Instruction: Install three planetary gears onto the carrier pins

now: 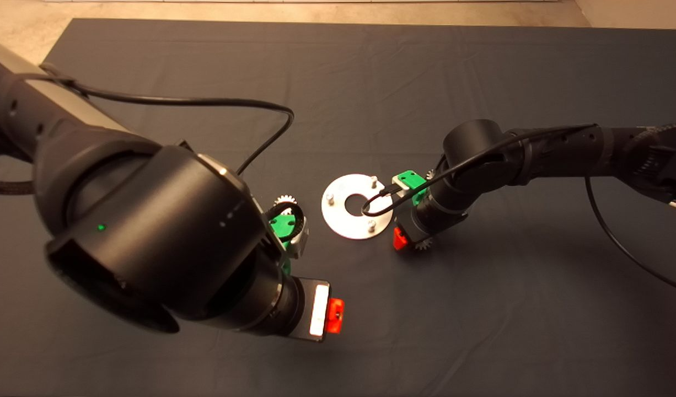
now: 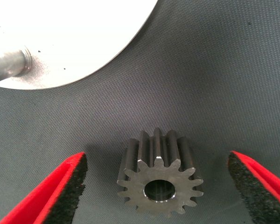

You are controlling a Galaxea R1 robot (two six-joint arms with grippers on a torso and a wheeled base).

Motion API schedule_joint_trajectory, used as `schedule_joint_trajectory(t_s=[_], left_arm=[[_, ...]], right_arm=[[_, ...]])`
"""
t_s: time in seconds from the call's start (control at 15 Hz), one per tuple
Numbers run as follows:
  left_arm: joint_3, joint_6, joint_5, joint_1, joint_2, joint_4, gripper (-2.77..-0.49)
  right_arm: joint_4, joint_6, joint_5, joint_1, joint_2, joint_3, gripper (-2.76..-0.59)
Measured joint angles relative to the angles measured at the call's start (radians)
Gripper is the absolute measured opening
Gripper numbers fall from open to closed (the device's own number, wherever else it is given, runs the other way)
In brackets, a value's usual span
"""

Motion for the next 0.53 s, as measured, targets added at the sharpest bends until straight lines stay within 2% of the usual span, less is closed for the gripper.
schedule_joint_trajectory(t_s=[0.2, 0.27, 0.4, 0.53], left_arm=[[0.0, 0.0, 0.0, 0.0, 0.0, 0.0, -0.49], [0.0, 0.0, 0.0, 0.0, 0.0, 0.0, -0.49], [0.0, 0.0, 0.0, 0.0, 0.0, 0.0, -0.49], [0.0, 0.0, 0.0, 0.0, 0.0, 0.0, -0.49]], right_arm=[[0.0, 0.0, 0.0, 0.0, 0.0, -0.001, -1.3], [0.0, 0.0, 0.0, 0.0, 0.0, -0.001, -1.4], [0.0, 0.0, 0.0, 0.0, 0.0, -0.001, -1.4], [0.0, 0.0, 0.0, 0.0, 0.0, -0.001, -1.53]])
